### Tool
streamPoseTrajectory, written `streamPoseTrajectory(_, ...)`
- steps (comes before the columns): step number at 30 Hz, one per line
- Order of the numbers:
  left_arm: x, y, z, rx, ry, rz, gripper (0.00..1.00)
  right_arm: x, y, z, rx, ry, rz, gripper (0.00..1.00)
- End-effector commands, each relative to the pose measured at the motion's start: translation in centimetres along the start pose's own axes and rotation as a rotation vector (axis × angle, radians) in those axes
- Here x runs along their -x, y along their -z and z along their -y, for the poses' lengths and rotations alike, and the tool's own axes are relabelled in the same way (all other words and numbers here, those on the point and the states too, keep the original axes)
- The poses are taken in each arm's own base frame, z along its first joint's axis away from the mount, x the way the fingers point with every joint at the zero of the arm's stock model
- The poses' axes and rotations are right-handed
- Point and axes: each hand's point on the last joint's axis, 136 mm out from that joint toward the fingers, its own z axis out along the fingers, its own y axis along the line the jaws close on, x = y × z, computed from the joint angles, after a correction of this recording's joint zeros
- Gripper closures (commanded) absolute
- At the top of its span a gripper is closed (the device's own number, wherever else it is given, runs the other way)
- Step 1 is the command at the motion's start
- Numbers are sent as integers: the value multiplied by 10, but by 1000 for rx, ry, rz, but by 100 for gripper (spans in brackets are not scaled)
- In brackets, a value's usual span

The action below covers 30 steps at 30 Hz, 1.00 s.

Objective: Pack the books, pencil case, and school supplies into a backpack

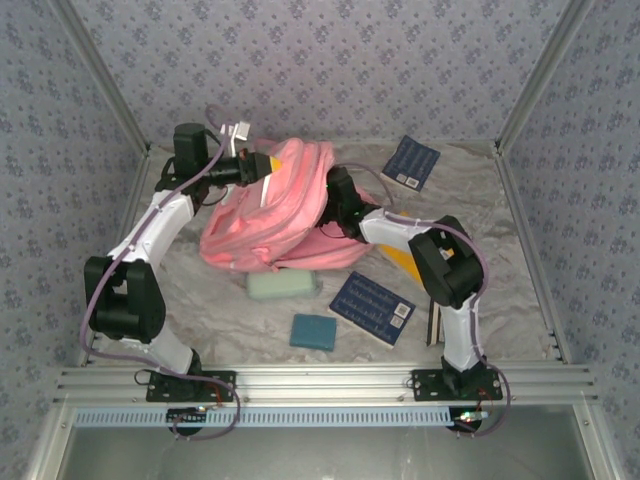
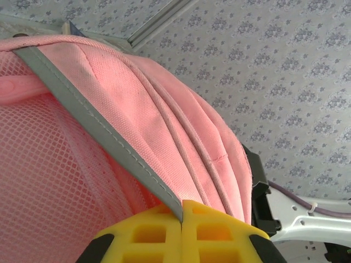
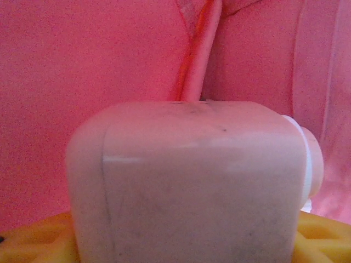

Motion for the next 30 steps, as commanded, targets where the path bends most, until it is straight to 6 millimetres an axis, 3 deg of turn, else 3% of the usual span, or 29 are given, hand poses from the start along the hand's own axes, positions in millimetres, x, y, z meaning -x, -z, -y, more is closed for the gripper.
streamPoseTrajectory(1, 16, 18, 68, -140, -228, 39, 100, 11, -15, -8, 15, -24, 76, 24)
streamPoseTrajectory(5, 15, 18, 69, -137, -228, 41, 100, 20, -23, -11, 80, -40, 107, 19)
streamPoseTrajectory(9, 16, 20, 69, -127, -235, 50, 100, 22, -18, -21, 133, -21, 102, 17)
streamPoseTrajectory(14, 18, 23, 65, -110, -228, 63, 100, 25, 6, -29, 125, 69, 127, 15)
streamPoseTrajectory(22, 23, 30, 60, -68, -220, 101, 100, 30, 86, -10, -78, 235, 278, 14)
streamPoseTrajectory(26, 29, 34, 35, 27, -163, 127, 100, 33, 131, -5, -196, 321, 354, 12)
streamPoseTrajectory(30, 34, 42, 12, 117, -109, 170, 100, 35, 188, 16, -423, 393, 494, 0)
